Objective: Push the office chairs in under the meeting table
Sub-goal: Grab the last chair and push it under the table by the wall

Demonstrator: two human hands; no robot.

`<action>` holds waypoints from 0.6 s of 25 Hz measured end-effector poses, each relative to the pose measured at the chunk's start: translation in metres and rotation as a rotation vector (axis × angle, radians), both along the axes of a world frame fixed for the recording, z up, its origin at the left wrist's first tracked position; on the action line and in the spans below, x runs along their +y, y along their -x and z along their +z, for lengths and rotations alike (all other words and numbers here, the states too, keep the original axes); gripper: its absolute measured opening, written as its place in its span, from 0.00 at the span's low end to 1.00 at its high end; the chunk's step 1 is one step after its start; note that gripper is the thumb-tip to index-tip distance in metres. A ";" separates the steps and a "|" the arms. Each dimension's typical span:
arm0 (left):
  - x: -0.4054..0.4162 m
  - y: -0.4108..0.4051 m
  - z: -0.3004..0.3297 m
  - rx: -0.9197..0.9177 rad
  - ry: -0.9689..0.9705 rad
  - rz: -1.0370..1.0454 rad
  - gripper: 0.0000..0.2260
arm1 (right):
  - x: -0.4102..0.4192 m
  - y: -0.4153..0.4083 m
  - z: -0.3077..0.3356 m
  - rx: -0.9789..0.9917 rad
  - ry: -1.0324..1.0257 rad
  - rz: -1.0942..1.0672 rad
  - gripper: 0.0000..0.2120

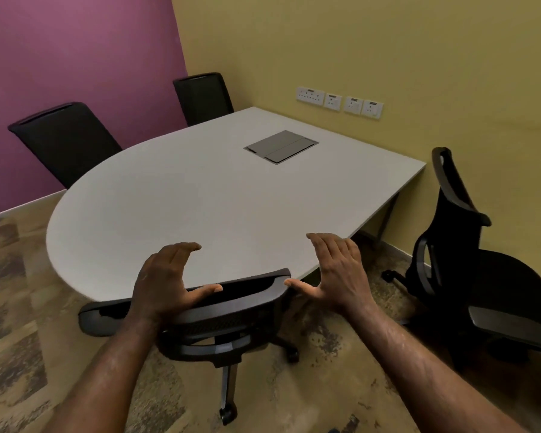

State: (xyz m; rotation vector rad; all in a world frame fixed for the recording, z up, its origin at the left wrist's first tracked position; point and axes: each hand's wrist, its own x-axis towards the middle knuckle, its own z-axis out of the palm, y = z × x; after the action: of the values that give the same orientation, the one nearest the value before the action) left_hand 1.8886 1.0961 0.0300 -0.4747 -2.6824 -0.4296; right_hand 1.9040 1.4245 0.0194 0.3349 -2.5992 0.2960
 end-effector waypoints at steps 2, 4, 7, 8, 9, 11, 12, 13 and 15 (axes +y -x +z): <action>0.023 0.017 0.006 0.005 0.004 -0.034 0.38 | 0.022 0.007 0.005 0.001 -0.004 -0.047 0.43; 0.050 0.037 0.011 0.026 0.017 -0.076 0.38 | 0.047 0.015 0.008 0.012 0.009 -0.100 0.43; 0.091 0.071 0.019 0.056 0.028 -0.148 0.37 | 0.083 0.031 0.011 0.039 0.035 -0.165 0.42; 0.107 0.084 0.022 0.063 0.038 -0.176 0.37 | 0.097 0.038 0.011 0.044 0.042 -0.189 0.42; 0.121 0.097 0.024 0.069 0.048 -0.200 0.37 | 0.110 0.044 0.013 0.047 0.049 -0.213 0.42; 0.148 0.124 0.029 0.077 0.065 -0.239 0.36 | 0.135 0.058 0.015 0.049 0.064 -0.253 0.41; 0.161 0.136 0.031 0.076 0.070 -0.256 0.36 | 0.147 0.064 0.016 0.049 0.071 -0.272 0.42; 0.176 0.149 0.032 0.071 0.077 -0.277 0.36 | 0.161 0.070 0.017 0.047 0.078 -0.293 0.41; 0.203 0.170 0.032 0.066 0.096 -0.315 0.36 | 0.185 0.077 0.018 0.047 0.083 -0.335 0.41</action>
State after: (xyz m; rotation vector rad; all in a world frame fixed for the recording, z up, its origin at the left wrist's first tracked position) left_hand 1.7188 1.2993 0.0616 -0.9305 -2.5771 -0.3650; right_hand 1.8268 1.6097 0.0376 -0.1218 -2.5334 0.2719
